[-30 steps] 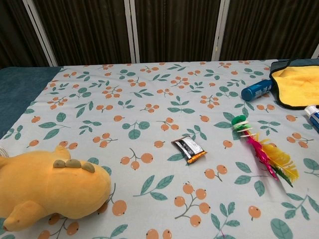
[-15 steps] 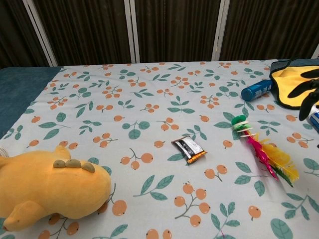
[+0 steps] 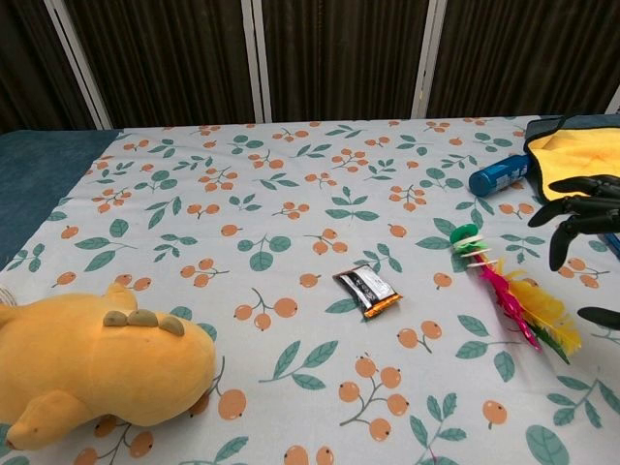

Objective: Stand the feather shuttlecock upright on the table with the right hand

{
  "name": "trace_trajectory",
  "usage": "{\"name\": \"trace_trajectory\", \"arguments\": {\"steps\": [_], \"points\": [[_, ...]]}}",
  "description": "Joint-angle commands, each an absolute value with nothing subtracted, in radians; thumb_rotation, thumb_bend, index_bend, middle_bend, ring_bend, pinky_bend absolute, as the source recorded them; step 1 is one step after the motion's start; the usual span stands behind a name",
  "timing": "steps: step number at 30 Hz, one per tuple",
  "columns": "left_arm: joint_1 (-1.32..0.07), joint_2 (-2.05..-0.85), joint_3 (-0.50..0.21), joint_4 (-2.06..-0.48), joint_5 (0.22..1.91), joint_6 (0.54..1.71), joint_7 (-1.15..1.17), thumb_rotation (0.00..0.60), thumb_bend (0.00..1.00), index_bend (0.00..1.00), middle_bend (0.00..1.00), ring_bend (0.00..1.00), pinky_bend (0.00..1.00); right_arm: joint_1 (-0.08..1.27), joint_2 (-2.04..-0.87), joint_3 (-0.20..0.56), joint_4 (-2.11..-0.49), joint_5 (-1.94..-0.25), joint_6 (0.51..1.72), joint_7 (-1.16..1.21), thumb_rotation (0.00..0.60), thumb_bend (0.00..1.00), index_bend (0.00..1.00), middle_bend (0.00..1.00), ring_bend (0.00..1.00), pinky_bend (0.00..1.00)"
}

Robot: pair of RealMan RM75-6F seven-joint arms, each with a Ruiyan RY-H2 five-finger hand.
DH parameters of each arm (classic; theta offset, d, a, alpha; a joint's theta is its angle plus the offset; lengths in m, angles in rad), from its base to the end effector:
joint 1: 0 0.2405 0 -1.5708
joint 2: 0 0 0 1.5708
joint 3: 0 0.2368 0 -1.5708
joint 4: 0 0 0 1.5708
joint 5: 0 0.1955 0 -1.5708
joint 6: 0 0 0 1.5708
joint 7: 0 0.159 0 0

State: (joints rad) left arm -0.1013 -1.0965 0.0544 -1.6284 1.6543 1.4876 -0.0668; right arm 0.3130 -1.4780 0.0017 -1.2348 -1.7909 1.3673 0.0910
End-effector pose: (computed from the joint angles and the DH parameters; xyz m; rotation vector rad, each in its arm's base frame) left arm -0.2706 0.1746 0.1451 -1.5617 -0.9596 -0.9714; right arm -0.2380 -0.2372 0.0415 1.8508 -0.7804 1.1196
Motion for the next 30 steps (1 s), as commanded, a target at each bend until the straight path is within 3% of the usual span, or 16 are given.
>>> {"name": "trace_trajectory", "arguments": {"steps": [1,8,30], "points": [[-0.102,-1.097,0.054,-1.629,1.652,1.487,-0.067,0.597,0.18,0.00,0.00,0.00,0.00,0.319,-1.497,-0.005,-1.207,-1.789,1.377,0.112,0.600,0.16,0.43,0.19,0.00,0.00],[-0.101,-1.100,0.051,-1.631,1.646,1.484,-0.062,0.598,0.18,0.00,0.00,0.00,0.00,0.343,-1.524,-0.029,-1.115,-1.821,1.400,0.145,0.600,0.16,0.32,0.19,0.00,0.00],[-0.100,-1.103,0.047,-1.636,1.629,1.475,-0.053,0.596,0.18,0.00,0.00,0.00,0.00,0.419,-1.566,-0.103,-0.920,-1.902,1.432,0.194,0.600,0.16,0.40,0.19,0.00,0.00]]}}
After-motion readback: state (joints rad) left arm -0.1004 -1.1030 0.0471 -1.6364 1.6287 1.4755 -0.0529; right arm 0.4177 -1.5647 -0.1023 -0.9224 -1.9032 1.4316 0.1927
